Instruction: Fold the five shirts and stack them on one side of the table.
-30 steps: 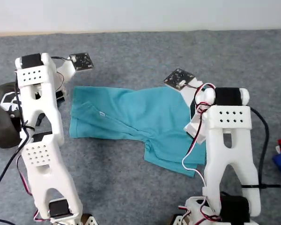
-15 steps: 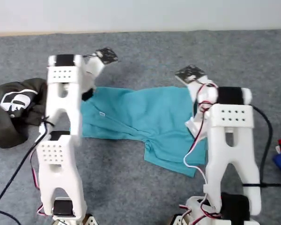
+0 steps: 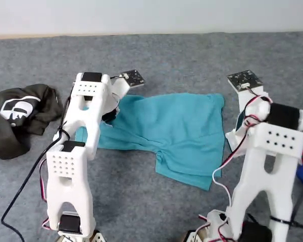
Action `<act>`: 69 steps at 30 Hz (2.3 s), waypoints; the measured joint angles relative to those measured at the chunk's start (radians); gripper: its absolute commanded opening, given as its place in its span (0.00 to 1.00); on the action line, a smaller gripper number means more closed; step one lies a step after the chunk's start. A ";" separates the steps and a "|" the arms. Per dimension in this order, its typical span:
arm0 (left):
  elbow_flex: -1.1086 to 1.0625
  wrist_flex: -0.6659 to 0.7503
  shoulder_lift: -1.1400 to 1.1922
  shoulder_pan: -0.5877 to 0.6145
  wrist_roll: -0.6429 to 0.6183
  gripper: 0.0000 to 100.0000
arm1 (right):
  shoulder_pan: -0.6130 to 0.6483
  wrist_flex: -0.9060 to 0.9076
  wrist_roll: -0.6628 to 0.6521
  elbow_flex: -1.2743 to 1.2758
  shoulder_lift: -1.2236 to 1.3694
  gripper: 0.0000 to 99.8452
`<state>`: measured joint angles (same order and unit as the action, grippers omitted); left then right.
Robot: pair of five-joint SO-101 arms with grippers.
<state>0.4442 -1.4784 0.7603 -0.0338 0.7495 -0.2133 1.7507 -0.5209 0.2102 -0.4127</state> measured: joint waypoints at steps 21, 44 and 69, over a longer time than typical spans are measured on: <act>0.017 -0.244 -0.005 0.095 -0.072 0.00 | 0.000 0.000 0.000 0.000 -0.216 0.01; -0.399 -0.201 -0.529 0.157 0.005 0.00 | 0.000 0.002 0.041 0.000 -0.265 0.01; -0.147 0.321 -0.058 0.161 -0.331 0.00 | 0.157 0.002 0.172 0.000 -0.265 0.01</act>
<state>0.2969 -1.1577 0.7020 0.1274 0.4181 -0.0568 1.7522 -0.3491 0.2102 -0.6782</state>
